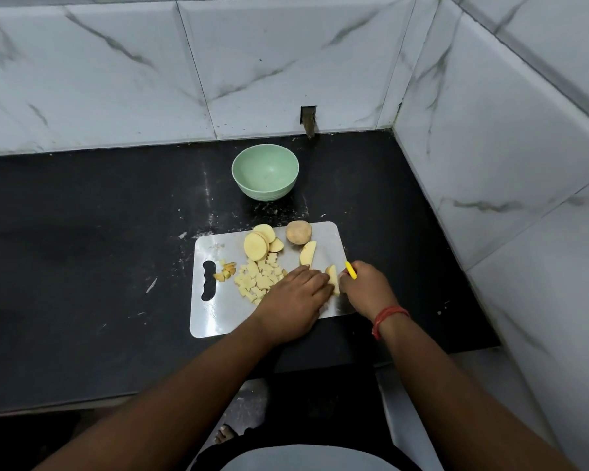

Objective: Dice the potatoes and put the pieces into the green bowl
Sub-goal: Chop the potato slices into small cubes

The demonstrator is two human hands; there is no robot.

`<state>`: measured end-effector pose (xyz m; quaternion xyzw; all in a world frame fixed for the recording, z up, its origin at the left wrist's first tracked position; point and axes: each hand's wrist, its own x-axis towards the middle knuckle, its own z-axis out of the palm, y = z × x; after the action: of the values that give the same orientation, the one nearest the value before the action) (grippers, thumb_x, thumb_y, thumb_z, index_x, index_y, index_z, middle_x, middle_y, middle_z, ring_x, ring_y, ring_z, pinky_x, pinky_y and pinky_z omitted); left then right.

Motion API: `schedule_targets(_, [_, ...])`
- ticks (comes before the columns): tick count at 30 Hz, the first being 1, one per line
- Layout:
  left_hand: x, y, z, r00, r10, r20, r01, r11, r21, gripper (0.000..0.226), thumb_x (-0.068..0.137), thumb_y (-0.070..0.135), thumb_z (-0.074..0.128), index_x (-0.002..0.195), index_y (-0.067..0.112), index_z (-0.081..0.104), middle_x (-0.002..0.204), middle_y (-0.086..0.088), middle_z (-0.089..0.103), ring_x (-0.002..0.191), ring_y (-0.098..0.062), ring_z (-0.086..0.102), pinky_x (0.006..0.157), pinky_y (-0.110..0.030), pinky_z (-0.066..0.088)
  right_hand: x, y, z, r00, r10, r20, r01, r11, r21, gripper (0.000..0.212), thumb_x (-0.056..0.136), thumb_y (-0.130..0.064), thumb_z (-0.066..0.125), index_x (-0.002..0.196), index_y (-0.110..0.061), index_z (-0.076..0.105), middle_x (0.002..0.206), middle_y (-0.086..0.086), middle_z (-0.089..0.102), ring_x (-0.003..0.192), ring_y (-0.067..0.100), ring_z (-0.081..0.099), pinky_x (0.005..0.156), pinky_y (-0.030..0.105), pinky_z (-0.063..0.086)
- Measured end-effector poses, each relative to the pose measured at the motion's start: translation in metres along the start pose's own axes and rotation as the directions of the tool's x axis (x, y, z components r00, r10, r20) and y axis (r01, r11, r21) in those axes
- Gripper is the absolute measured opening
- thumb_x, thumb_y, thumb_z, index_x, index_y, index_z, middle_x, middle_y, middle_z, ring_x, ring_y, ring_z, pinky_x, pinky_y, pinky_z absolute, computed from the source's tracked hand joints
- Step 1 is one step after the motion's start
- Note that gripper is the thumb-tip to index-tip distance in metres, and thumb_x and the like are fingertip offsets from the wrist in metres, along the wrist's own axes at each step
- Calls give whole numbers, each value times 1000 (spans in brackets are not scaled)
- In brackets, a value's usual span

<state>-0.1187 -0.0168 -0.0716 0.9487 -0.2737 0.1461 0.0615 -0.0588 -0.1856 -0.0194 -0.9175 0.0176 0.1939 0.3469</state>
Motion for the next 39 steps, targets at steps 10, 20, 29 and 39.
schedule_targets(10, [-1,8,5,990,-123,74,117,989,85,45,99,37,57,134,9,62,140,-10,57,132,-29,50,117,-47,36,-29,1,5,998,-25,58,34,985,-172,17,101,-19,39,110,-9,49,99,13,61,84,25,61,66,31,43])
schedule_targets(20, [-6,5,9,986,-112,122,111,994,16,50,104,37,43,144,8,52,151,-11,50,142,-26,41,125,-43,21,-46,-13,1,982,75,176,-24,960,-279,11,101,-14,39,106,-5,43,94,14,52,67,32,62,48,38,54])
schedule_targets(29, [-6,4,8,986,-92,141,90,996,22,52,102,35,33,140,11,59,148,-10,53,140,-30,44,122,-49,28,-39,-20,8,966,81,246,11,936,-353,31,95,-10,48,124,1,52,108,21,63,97,37,64,71,36,49])
schedule_targets(39, [-5,9,8,974,-136,182,125,990,69,57,103,39,27,144,12,55,151,-9,50,141,-29,42,123,-49,24,-40,-13,4,957,52,284,45,945,-325,32,97,-12,45,124,3,53,113,23,63,62,21,49,57,31,44])
